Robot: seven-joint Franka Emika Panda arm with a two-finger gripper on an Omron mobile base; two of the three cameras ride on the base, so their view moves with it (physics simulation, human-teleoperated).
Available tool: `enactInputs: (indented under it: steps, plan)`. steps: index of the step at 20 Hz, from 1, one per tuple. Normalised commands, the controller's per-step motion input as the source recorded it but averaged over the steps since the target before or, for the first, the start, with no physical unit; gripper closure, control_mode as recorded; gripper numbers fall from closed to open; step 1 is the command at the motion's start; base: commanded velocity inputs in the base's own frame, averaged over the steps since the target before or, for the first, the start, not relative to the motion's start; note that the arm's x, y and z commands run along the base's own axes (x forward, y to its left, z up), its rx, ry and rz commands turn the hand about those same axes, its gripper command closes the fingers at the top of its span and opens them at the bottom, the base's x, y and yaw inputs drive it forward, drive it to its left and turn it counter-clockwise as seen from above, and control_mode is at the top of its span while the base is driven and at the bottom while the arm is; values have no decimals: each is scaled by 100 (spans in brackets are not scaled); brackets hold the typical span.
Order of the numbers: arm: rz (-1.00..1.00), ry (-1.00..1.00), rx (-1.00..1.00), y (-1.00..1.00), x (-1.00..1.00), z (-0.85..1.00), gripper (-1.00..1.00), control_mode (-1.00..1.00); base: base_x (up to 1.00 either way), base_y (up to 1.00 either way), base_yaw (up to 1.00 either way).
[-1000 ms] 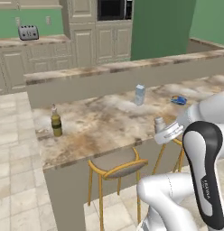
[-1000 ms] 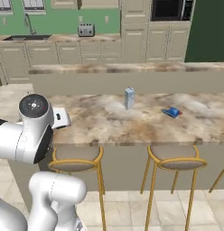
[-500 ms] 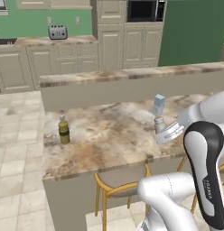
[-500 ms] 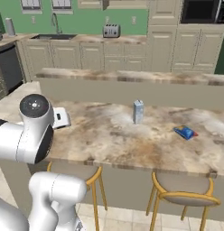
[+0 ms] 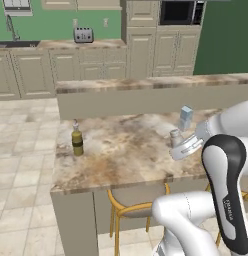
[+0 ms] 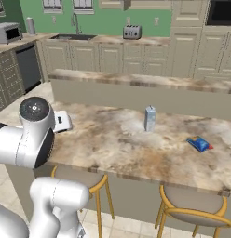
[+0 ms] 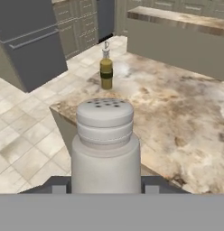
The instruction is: Move the shaker and oil and vinegar bottle from the cabinet to the dining counter.
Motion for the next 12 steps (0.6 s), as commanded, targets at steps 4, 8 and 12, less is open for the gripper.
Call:
enactInputs:
  steps: [4, 8, 12]
  plan:
    - [0, 0, 0, 0, 0, 0, 100, 100, 73, 0, 29]
    - [11, -1, 3, -6, 31, -12, 100, -100, 31, -6, 12]
    - [22, -2, 4, -9, 70, -24, 100, -100, 0, 0, 0]
